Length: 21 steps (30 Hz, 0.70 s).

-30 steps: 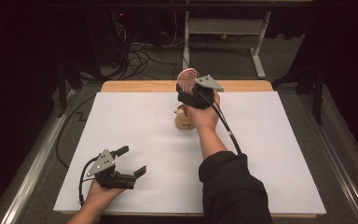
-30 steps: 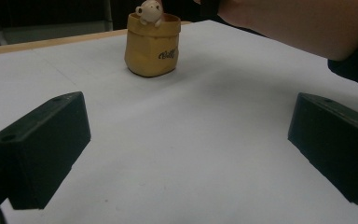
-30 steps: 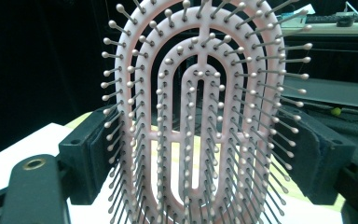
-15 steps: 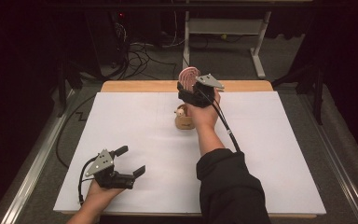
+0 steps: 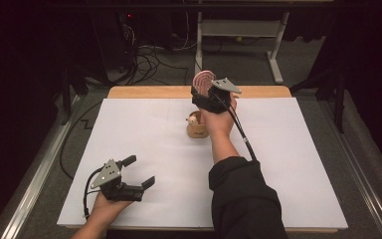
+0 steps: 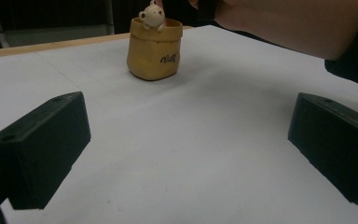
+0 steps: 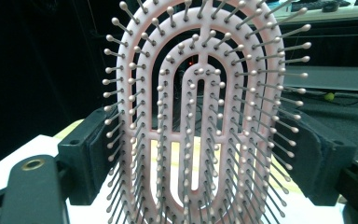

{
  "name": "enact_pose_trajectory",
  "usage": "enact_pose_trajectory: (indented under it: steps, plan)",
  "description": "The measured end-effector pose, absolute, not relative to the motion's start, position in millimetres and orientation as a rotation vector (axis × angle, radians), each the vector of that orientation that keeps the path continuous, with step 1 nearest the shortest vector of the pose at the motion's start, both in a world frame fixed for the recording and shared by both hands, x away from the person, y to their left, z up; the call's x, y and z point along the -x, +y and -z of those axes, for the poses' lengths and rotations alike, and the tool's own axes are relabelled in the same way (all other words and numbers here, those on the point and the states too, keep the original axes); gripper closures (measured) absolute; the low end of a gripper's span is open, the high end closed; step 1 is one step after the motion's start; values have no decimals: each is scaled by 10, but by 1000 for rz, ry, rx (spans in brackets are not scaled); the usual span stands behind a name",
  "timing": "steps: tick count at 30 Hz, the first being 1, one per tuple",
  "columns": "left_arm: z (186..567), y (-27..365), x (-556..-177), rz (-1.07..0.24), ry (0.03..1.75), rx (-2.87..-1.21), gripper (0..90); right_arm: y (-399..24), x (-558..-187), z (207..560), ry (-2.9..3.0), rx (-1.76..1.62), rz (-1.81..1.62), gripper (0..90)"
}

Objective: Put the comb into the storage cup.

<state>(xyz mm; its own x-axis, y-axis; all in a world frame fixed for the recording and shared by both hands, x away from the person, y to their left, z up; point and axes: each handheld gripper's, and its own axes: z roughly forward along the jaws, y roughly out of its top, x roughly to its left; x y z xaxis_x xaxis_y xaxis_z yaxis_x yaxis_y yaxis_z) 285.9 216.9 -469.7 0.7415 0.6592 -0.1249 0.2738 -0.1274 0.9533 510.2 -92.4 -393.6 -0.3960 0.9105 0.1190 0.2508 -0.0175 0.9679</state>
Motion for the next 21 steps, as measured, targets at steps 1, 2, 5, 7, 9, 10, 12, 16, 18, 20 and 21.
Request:
enact_pose_trajectory:
  steps: [1, 2, 5, 7, 9, 10, 12, 16, 18, 20, 21]
  plan:
    - [4697, 2170, -2858, -389, 745, -1711, 0, -921, -5106, 3941, 1675, -1217, -1448, 195]
    - [4697, 2169, -2858, -390, 745, -1712, 0, -918, -5110, 3943, 1674, -1215, -1448, 195]
    - [4697, 2164, -2856, -388, 739, -1714, 0, -897, -5124, 3944, 1680, -1213, -1438, 194]
    - [4696, 2161, -2853, -387, 735, -1715, 0, -885, -5133, 3948, 1678, -1214, -1431, 194]
    - [4696, 2161, -2852, -386, 737, -1716, 0, -875, -5141, 3955, 1675, -1216, -1427, 193]
    - [4695, 2161, -2851, -386, 738, -1715, 0, -869, -5151, 3959, 1673, -1217, -1423, 193]
    - [4694, 2162, -2848, -386, 738, -1712, 0, -859, -5166, 3964, 1671, -1223, -1420, 193]
    - [4699, 2167, -2849, -381, 736, -1712, 0, -839, -5187, 3973, 1675, -1219, -1415, 193]
    - [4700, 2165, -2849, -380, 733, -1715, 0, -832, -5194, 3976, 1675, -1220, -1414, 193]
    - [4700, 2163, -2848, -380, 731, -1714, 0, -827, -5199, 3980, 1671, -1223, -1414, 193]
    - [4699, 2163, -2848, -381, 731, -1714, 0, -827, -5202, 3981, 1671, -1223, -1412, 193]
